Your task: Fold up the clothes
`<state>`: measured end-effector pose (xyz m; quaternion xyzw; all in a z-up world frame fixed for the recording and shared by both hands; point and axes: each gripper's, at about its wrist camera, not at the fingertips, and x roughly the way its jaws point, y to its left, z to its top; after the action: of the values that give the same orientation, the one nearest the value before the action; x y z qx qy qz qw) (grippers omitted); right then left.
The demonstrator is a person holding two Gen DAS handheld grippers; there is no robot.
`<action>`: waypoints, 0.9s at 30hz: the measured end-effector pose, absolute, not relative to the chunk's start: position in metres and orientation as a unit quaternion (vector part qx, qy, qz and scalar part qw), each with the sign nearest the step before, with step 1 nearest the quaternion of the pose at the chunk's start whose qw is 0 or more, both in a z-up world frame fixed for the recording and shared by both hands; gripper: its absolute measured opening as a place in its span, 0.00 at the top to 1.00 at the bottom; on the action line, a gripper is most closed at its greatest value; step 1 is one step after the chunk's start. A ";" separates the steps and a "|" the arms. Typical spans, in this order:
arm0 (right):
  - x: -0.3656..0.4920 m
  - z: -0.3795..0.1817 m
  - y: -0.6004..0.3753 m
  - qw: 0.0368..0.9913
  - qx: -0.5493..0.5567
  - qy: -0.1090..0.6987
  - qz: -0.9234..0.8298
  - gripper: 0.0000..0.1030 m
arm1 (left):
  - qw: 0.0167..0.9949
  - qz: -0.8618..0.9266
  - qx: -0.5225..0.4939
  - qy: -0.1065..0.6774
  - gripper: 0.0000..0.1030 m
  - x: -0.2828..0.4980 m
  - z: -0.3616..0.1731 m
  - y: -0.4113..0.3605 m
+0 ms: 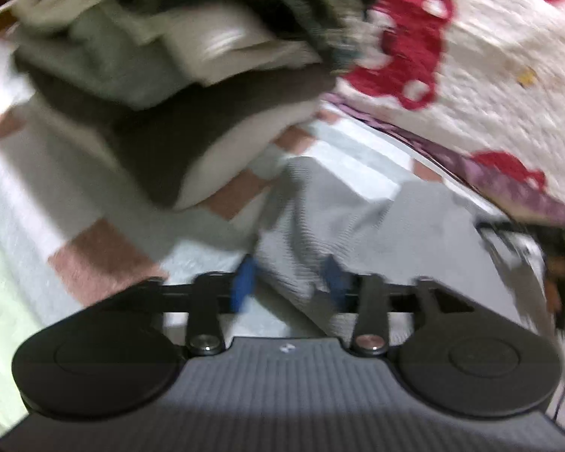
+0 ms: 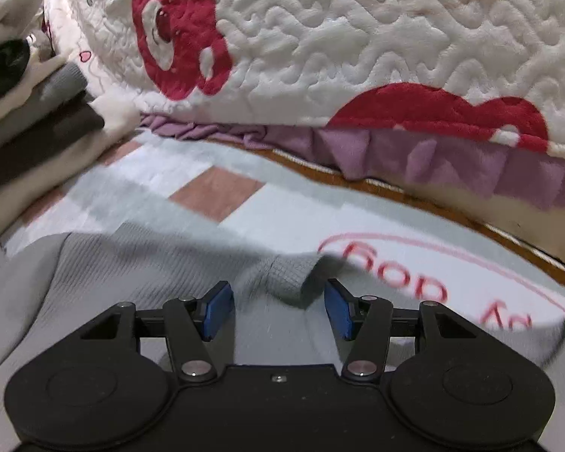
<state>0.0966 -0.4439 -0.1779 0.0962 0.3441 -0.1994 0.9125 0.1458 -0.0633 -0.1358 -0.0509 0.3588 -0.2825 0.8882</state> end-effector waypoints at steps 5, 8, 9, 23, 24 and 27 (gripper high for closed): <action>0.114 -0.169 -0.460 0.898 0.121 0.346 -0.244 0.54 | 0.888 -0.297 -0.043 0.349 0.38 0.171 -0.137 -0.075; 0.111 -0.152 -0.450 0.898 0.175 0.319 -0.246 0.53 | 0.881 -0.297 -0.068 0.363 0.34 0.189 -0.144 -0.078; 0.109 -0.147 -0.444 0.901 0.188 0.311 -0.236 0.53 | 0.877 -0.295 -0.081 0.370 0.33 0.194 -0.147 -0.080; 0.150 -0.170 -0.346 0.921 0.057 0.383 -0.035 0.56 | 0.942 -0.215 0.133 0.220 0.97 0.149 -0.121 -0.139; 0.151 -0.171 -0.350 0.924 0.067 0.375 -0.043 0.58 | 0.948 -0.208 0.119 0.207 0.97 0.147 -0.113 -0.134; 0.154 -0.174 -0.361 0.928 0.099 0.354 -0.063 0.58 | 0.949 -0.209 0.112 0.209 0.98 0.142 -0.107 -0.136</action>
<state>0.1542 -0.3612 -0.1737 0.0992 0.3543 -0.0632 0.9277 0.1420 -0.1361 -0.1074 0.1121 0.2090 -0.2093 0.9487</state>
